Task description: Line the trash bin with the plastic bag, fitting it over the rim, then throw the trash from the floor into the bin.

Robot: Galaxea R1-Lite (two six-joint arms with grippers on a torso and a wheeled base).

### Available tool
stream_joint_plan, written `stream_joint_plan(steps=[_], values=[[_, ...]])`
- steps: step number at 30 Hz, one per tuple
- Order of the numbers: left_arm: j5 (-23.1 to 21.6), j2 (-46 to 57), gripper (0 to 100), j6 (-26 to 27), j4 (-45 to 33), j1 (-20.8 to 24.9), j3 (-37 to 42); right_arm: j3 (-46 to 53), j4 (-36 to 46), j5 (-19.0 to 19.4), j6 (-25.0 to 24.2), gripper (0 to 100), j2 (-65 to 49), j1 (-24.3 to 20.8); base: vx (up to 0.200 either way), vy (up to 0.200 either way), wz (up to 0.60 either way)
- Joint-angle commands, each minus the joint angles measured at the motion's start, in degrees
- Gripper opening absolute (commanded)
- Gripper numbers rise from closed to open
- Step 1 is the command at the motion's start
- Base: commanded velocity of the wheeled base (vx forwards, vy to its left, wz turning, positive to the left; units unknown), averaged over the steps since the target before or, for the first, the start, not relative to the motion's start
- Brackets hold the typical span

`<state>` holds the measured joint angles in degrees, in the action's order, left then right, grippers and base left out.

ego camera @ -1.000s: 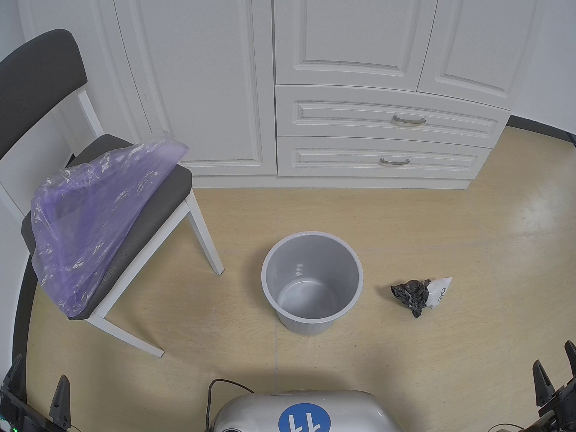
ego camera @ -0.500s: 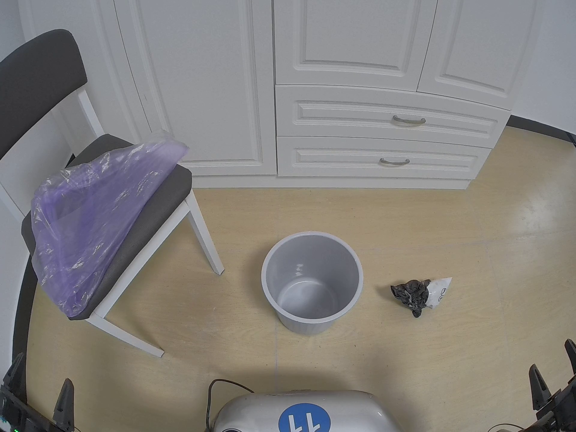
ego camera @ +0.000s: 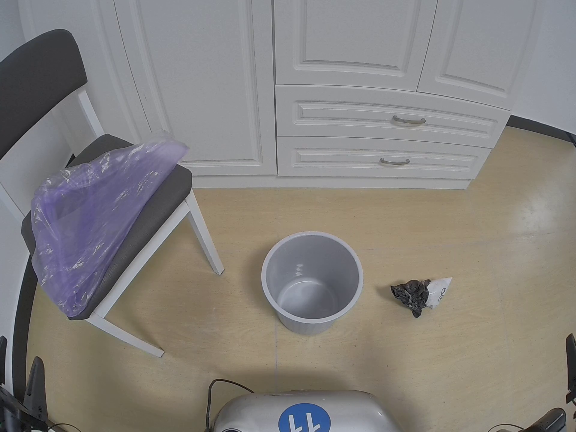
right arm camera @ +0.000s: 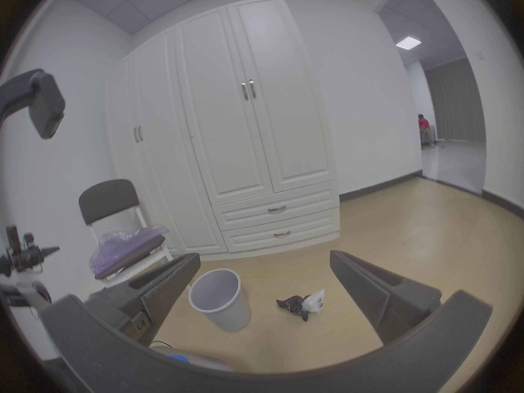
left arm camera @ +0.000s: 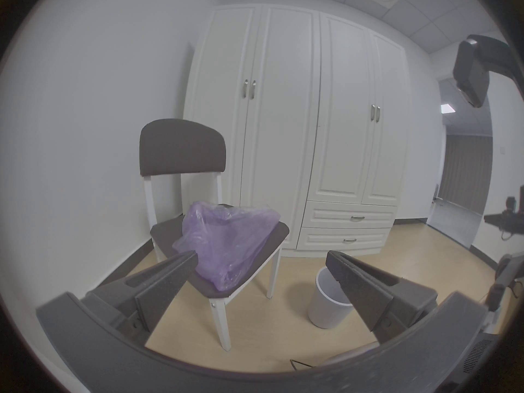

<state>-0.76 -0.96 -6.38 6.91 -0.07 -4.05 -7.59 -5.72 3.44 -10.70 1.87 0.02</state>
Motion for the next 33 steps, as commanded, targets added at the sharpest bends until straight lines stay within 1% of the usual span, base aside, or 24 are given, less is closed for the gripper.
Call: stream_joint_plan(steps=[1, 2, 3, 4, 5, 6, 8, 9, 10, 11, 14, 16, 17, 18, 21, 23, 24, 25, 26, 27, 29, 30, 31, 33], values=[[-3.5, -13.5, 100, 8.3, -5.7, 0.6, -18.0, -15.3, 0.4, 6.5, 26.2, 100, 20.8, 2.0, 0.0, 0.0, 0.0], [-3.5, -13.5, 100, 8.3, -5.7, 0.6, -18.0, -15.3, 0.4, 6.5, 26.2, 100, 20.8, 2.0, 0.0, 0.0, 0.0], [-3.1, -18.7, 100, 8.0, -5.5, 0.6, -21.7, -17.5, -0.4, 6.3, 25.7, 100, 24.7, 2.0, 0.0, 0.0, 0.0], [-1.8, -24.3, 100, 7.3, -5.5, 0.2, -25.3, -18.9, -1.2, 6.1, 24.4, 100, 28.1, 2.0, 0.0, 0.0, 0.0], [-1.1, -26.9, 100, 6.8, -5.4, 0.2, -26.9, -19.2, -1.5, 6.1, 23.4, 100, 29.3, 2.0, 0.0, 0.0, 0.0], [-1.1, -26.9, 100, 6.8, -5.4, 0.2, -26.9, -19.2, -1.5, 6.1, 23.4, 100, 29.3, 2.0, 0.0, 0.0, 0.0], [1.9, -38.3, 100, 6.5, -4.7, 0.2, -32.2, -19.4, -2.9, 5.7, 16.4, 100, 34.1, 2.0, 0.0, 0.0, 0.0], [2.1, -39.6, 100, 6.5, -4.5, 0.2, -32.5, -19.7, -3.0, 5.6, 15.4, 100, 34.9, 2.0, 0.0, 0.0, 0.0], [2.6, -43.2, 100, 6.6, -3.7, 0.2, -33.1, -20.8, -3.3, 5.3, 12.9, 100, 37.5, 1.9, 0.0, 0.0, 0.0], [3.0, -45.5, 100, 6.7, -2.8, 0.2, -33.2, -21.6, -3.4, 4.6, 11.6, 100, 39.4, 2.1, 0.0, 0.0, 0.0], [6.6, -53.5, 100, 7.2, 1.2, 1.1, -32.7, -23.5, -3.5, -1.1, 6.9, 100, 44.5, 1.9, 0.0, 0.0, 0.0], [6.8, -53.8, 100, 7.3, 1.3, 1.2, -32.7, -23.6, -3.5, -1.3, 6.7, 100, 44.7, 1.9, 0.0, 0.0, 0.0], [11.7, -58.2, 100, 8.7, 4.2, 3.9, -30.0, -25.3, -3.7, -5.4, 4.4, 100, 48.2, 1.6, 0.0, 0.0, 0.0], [13.7, -59.4, 100, 9.5, 5.4, 5.0, -28.6, -25.8, -4.0, -6.3, 3.9, 100, 49.4, 1.1, 0.0, 0.0, 0.0], [17.7, -62.9, 100, 10.9, 10.1, 7.5, -23.9, -25.8, -6.2, -7.1, 3.5, 100, 52.0, -0.2, 0.0, 0.0, 0.0], [18.9, -64.8, 100, 11.2, 13.4, 7.8, -21.7, -25.5, -7.5, -7.4, 3.5, 100, 53.2, -1.3, 0.0, 0.0, 0.0], [18.9, -64.8, 100, 11.2, 13.4, 7.8, -21.7, -25.5, -7.5, -7.4, 3.5, 100, 53.2, -1.3, 0.0, 0.0, 0.0], [20.3, -67.5, 100, 11.8, 17.1, 7.5, -20.4, -24.9, -8.2, -8.4, 3.6, 100, 53.7, -3.3, 0.0, 0.0, 0.0], [20.3, -67.5, 100, 11.8, 17.1, 7.5, -20.4, -24.9, -8.2, -8.4, 3.6, 100, 53.7, -3.3, 0.0, 0.0, 0.0], [22.5, -68.6, 100, 12.9, 17.4, 7.5, -19.7, -24.7, -8.2, -10.1, 3.8, 100, 54.5, -3.7, 0.0, 0.0, 0.0], [22.5, -68.6, 100, 12.9, 17.4, 7.5, -19.7, -24.7, -8.2, -10.1, 3.8, 100, 54.5, -3.7, 0.0, 0.0, 0.0], [23.3, -68.9, 100, 15.2, 17.2, 7.5, -18.1, -24.3, -8.2, -11.4, 4.1, 100, 54.9, -4.2, 0.0, 0.0, 0.0], [23.3, -69.3, 100, 17.5, 17.2, 7.2, -17.1, -24.0, -8.2, -12.0, 4.3, 100, 55.0, -4.3, 0.0, 0.0, 0.0], [23.3, -69.7, 100, 19.2, 17.2, 6.8, -16.6, -23.6, -8.2, -12.1, 4.3, 100, 55.1, -4.3, 0.0, 0.0, 0.0]])
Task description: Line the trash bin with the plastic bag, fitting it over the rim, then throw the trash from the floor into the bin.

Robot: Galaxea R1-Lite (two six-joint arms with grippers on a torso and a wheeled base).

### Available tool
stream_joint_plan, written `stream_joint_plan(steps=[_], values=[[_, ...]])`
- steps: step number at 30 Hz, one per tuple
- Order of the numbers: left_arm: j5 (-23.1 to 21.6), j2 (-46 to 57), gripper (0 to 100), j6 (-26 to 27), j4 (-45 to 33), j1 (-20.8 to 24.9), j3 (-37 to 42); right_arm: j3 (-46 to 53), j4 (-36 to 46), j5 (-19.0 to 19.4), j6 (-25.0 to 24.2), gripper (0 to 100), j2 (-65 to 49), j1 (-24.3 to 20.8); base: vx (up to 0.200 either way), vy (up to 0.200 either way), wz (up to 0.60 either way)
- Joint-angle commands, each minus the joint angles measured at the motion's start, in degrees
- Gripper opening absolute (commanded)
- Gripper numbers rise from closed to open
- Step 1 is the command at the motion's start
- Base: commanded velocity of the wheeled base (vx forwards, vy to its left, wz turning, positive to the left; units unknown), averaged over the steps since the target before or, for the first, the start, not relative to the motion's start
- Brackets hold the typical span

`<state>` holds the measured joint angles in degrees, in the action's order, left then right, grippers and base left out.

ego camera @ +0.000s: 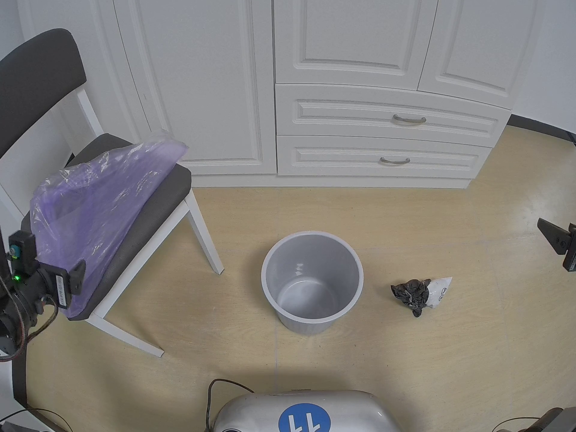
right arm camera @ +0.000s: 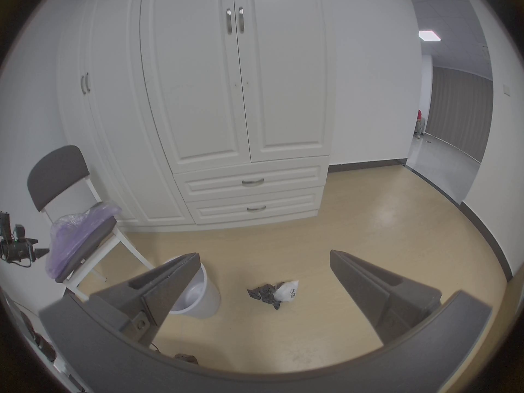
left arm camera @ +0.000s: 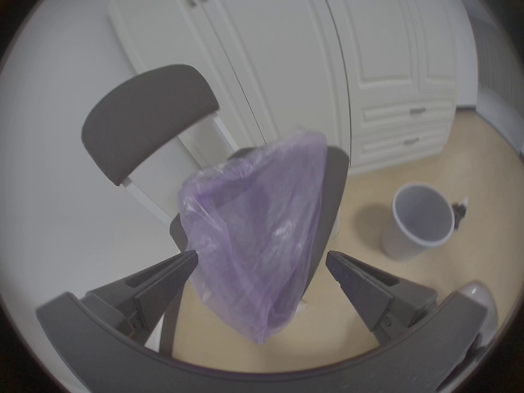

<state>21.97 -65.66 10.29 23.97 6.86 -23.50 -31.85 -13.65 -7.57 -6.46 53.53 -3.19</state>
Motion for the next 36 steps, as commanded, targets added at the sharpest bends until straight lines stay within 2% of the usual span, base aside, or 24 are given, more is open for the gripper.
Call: stream_joint_plan(steps=[1, 11, 15, 16, 21, 32, 36], values=[[0.7, -5.5, 100, 3.0, 0.2, -0.3, 3.0, 0.7, -0.2, -1.0, 0.1, 100, 3.7, -1.1, 0.0, 0.0, 0.0], [1.3, -13.2, 100, 3.2, 3.0, -0.4, 2.1, 0.7, -0.3, -1.0, 1.1, 100, 3.7, -1.1, 0.0, 0.0, 0.0], [3.4, -15.2, 100, 3.9, 4.4, -0.4, 2.0, 0.8, -0.2, -1.0, 1.2, 100, 3.7, -1.1, 0.0, 0.0, 0.0], [6.3, -17.1, 100, 4.7, 6.6, -0.4, 2.1, 0.8, -0.2, -1.0, 1.2, 100, 3.8, -1.1, 0.0, 0.0, 0.0], [7.4, -19.4, 100, 4.9, 10.3, -0.8, 2.2, 1.0, -0.2, -1.0, 1.3, 100, 4.5, -1.1, 0.0, 0.0, 0.0], [7.5, -20.1, 100, 7.0, 11.0, -5.8, 1.6, 1.4, -0.3, -1.0, 1.3, 100, 4.7, -1.2, 0.0, 0.0, 0.0], [7.5, -19.2, 100, 7.8, 14.8, -7.3, 2.3, 1.4, -0.3, -1.0, 1.3, 100, 4.6, -1.2, 0.0, 0.0, 0.0]])
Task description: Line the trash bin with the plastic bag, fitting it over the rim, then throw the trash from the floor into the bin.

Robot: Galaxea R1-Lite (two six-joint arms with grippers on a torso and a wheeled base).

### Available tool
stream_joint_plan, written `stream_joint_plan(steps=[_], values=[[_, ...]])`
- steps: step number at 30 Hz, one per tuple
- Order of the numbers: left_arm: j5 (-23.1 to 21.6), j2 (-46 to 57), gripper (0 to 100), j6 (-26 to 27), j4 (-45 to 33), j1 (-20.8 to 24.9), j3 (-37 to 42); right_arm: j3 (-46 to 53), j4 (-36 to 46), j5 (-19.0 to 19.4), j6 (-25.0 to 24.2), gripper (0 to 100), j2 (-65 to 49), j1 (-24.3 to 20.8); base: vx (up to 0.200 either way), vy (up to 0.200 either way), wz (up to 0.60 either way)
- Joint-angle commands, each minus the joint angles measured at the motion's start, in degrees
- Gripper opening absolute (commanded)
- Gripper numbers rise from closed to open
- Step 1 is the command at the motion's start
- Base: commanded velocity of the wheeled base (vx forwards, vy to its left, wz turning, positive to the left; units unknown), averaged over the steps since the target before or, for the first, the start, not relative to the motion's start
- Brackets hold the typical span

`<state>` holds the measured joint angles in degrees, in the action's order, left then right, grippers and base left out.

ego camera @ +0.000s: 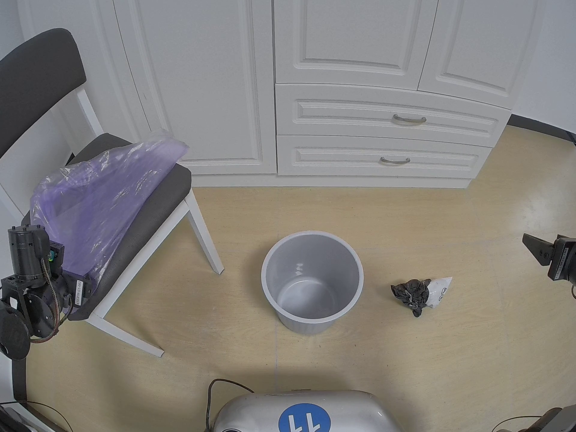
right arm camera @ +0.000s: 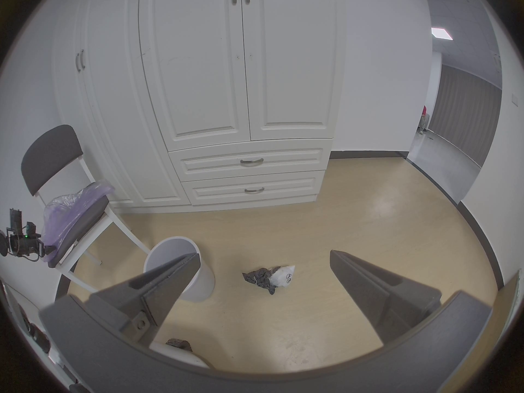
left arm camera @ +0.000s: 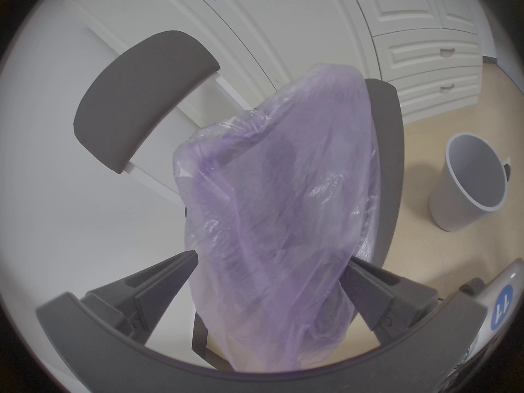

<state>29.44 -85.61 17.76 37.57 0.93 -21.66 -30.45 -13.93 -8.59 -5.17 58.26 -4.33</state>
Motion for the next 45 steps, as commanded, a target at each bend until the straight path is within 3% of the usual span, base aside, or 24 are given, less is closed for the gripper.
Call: stream_joint_plan(steps=[1, 15, 19, 26, 45], values=[[0.0, 1.1, 100, 0.3, 1.6, -1.5, 0.5, 0.0, 0.0, 0.0, 0.0, 100, -0.2, -0.1, 0.0, 0.0, 0.0], [-0.1, 11.5, 100, 0.9, 3.1, -2.2, -1.2, 0.0, 0.0, 0.0, 0.0, 100, 0.1, -0.3, 0.0, 0.0, 0.0], [-0.2, 11.1, 100, 3.1, 3.1, -5.0, -0.7, 0.5, 0.0, -0.1, 0.0, 100, 0.6, -1.7, 0.0, 0.0, 0.0], [-0.2, 3.2, 100, 3.2, 7.1, -5.1, 0.7, 0.6, 0.0, 0.0, 0.1, 100, 0.2, -1.7, 0.0, 0.0, 0.0], [-0.3, -12.9, 100, 8.6, 30.5, -5.1, 7.1, 0.8, 0.0, 0.0, 0.1, 100, 0.3, -1.7, 0.0, 0.0, 0.0]])
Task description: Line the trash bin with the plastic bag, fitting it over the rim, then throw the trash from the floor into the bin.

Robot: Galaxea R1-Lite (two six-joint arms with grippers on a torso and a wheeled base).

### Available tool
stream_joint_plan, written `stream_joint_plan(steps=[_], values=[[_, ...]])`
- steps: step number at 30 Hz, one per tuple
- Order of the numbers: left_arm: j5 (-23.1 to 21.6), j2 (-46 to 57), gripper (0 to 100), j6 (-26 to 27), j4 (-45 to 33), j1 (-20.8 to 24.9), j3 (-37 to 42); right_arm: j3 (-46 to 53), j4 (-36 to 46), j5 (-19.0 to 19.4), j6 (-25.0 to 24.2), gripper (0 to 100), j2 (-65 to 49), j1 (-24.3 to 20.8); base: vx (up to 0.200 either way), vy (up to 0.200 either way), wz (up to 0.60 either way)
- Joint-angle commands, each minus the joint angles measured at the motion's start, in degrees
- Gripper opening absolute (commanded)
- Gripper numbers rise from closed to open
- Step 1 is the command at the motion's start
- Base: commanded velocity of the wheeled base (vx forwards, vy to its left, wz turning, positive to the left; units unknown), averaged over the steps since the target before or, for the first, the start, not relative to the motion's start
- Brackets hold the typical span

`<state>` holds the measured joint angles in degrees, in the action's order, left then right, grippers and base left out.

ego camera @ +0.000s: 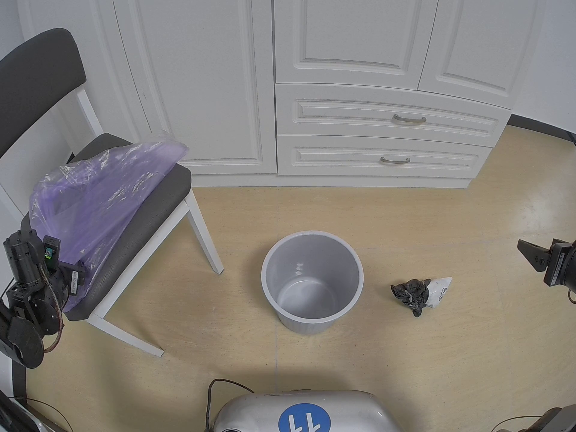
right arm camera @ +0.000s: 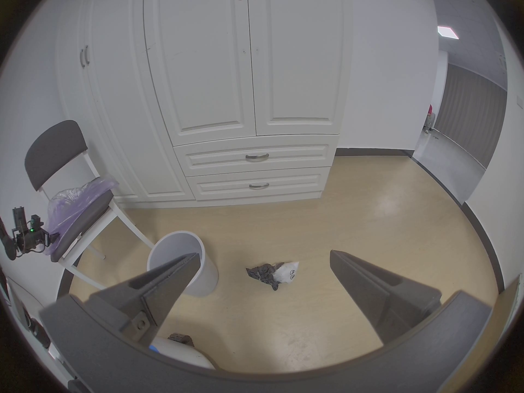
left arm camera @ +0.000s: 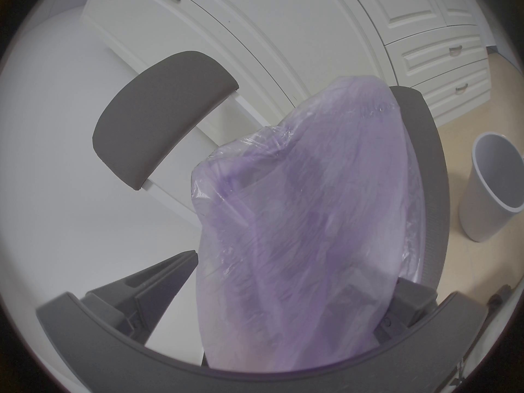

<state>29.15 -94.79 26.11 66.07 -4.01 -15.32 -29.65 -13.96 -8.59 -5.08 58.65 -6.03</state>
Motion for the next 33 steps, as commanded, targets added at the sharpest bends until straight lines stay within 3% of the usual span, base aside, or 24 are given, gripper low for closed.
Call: stream_joint_plan(steps=[1, 9, 22, 23, 30, 33], values=[[0.0, -4.2, 100, 0.3, 3.2, -0.1, 0.7, 0.0, 0.0, 0.0, 0.0, 100, 0.0, 0.0, 0.0, 0.0, 0.0], [-0.1, -6.1, 100, 0.5, 11.8, -0.1, 2.0, 0.0, 0.0, 0.0, 0.0, 100, 0.0, 0.0, 0.0, 0.0, 0.0], [-0.1, -6.3, 100, 1.7, 15.5, 0.0, 3.0, 0.3, 0.0, -0.1, 1.0, 100, -0.5, 0.0, 0.0, 0.0, 0.0], [-0.1, -6.3, 0, 1.7, 15.5, 0.0, 3.0, 0.3, 0.0, 0.0, 1.0, 100, -0.5, 0.0, 0.0, 0.0, 0.0], [-0.1, -5.5, 0, 1.8, 16.1, 0.4, 3.0, 0.4, 0.0, 0.0, 1.2, 100, -0.6, 0.0, 0.0, 0.0, 0.0], [-0.2, -3.5, 0, 1.8, 18.3, 3.0, 3.5, 0.6, 0.0, 0.0, 1.4, 100, -0.5, -0.1, 0.0, 0.0, 0.0]])
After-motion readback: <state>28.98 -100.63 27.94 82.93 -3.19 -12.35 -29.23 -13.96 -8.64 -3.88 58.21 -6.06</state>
